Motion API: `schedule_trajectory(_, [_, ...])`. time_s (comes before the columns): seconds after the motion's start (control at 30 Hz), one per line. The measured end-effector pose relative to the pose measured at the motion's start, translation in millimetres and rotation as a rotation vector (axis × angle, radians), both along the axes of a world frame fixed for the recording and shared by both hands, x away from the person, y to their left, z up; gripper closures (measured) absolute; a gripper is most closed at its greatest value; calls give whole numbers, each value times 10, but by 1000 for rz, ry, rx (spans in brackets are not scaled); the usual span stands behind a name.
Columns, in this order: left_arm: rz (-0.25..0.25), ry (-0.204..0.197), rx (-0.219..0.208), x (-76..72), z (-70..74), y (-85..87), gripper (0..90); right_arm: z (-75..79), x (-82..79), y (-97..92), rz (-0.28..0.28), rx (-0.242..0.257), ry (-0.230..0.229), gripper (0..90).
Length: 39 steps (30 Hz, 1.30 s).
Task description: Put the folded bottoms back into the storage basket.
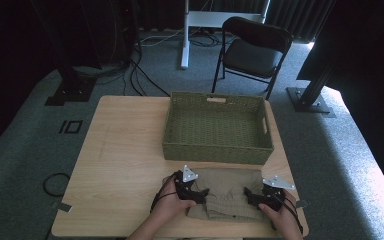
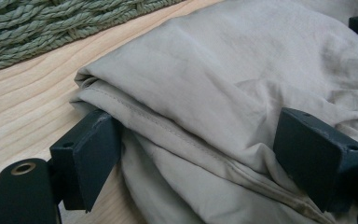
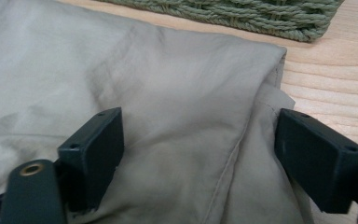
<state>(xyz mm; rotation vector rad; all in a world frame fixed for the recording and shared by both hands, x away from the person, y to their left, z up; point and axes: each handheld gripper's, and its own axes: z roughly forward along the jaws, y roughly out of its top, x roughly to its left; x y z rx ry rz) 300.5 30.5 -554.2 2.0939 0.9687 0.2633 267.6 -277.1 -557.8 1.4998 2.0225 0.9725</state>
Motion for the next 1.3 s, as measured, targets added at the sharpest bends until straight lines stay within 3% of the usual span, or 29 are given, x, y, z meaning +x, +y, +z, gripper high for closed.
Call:
schedule_trajectory(0.1, [-10,-1,-14,-2,2,-19,201,6,-1,14,-7,-4,-2,266])
schedule_trajectory(0.13, [-12,3,-29,0,2,-23,289,21,-10,45,-2,-19,-2,368])
schedule_trajectory(0.2, [-27,15,-51,6,0,-35,439,35,-14,76,22,-32,-1,479])
schedule_trajectory(0.27, [-34,13,-47,7,1,-45,527,40,-24,101,46,-29,-5,563])
schedule_trajectory(0.3, [-49,3,-32,4,2,-76,527,40,-24,101,46,-29,-5,563])
schedule_trajectory(0.37, [-74,-21,-2,-18,6,-125,640,53,-31,124,64,-36,0,645])
schedule_trajectory(0.43, [-82,-26,1,-24,7,-133,676,56,-32,130,63,-38,1,665])
schedule_trajectory(0.53, [-93,-31,-12,-27,9,-125,714,69,-48,167,58,-79,-14,756])
schedule_trajectory(0.67, [-114,-57,-17,-49,25,-108,753,106,-43,154,56,-69,-6,796])
schedule_trajectory(0.83, [-117,-41,-43,-26,99,-62,767,196,-57,152,58,-35,-18,803])
schedule_trajectory(1.1, [-125,-66,-58,-24,305,40,775,382,-71,217,86,3,-59,804])
schedule_trajectory(1.3, [-106,-80,-107,-11,476,127,774,513,-73,254,97,38,-75,804])
